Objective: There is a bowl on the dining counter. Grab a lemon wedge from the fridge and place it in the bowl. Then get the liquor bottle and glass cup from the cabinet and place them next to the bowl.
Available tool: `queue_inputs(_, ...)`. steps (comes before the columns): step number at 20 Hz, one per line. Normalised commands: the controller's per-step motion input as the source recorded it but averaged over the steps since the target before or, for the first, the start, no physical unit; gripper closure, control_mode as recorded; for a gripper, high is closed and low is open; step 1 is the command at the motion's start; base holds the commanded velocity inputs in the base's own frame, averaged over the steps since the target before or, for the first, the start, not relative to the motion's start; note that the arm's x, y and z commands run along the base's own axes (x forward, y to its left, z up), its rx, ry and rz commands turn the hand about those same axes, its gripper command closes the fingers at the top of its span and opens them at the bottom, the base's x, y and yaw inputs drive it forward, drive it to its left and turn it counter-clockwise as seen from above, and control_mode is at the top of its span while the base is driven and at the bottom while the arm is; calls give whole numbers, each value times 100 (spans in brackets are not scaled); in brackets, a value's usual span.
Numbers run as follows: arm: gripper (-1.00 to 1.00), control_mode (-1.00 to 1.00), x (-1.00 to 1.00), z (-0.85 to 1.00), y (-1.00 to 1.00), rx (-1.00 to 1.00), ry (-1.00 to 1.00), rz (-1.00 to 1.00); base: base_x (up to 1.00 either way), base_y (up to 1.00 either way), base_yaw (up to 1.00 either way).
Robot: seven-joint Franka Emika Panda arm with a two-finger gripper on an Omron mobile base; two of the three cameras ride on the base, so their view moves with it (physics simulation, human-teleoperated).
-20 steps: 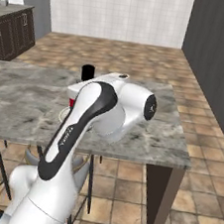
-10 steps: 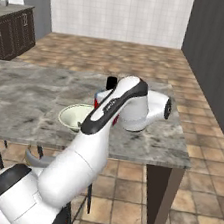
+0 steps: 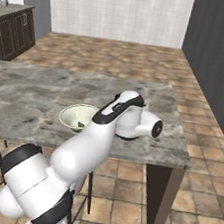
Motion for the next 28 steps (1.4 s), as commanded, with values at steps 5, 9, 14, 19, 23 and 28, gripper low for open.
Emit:
queue_inputs(5,100,-100,43,-59,0,0,-13,-23,0,0,0)
queue_inputs(9,100,-100,39,-56,0,0,-9,-16,0,0,0)
queue_inputs(14,100,-100,43,-49,-1,0,-1,-5,0,0,0)
queue_inputs(19,100,-100,50,-26,-10,0,0,0,0,0,0)
queue_inputs(23,100,-100,40,-40,-11,0,0,0,0,0,0)
queue_inputs(28,100,-100,37,-46,-7,0,0,0,0,0,0)
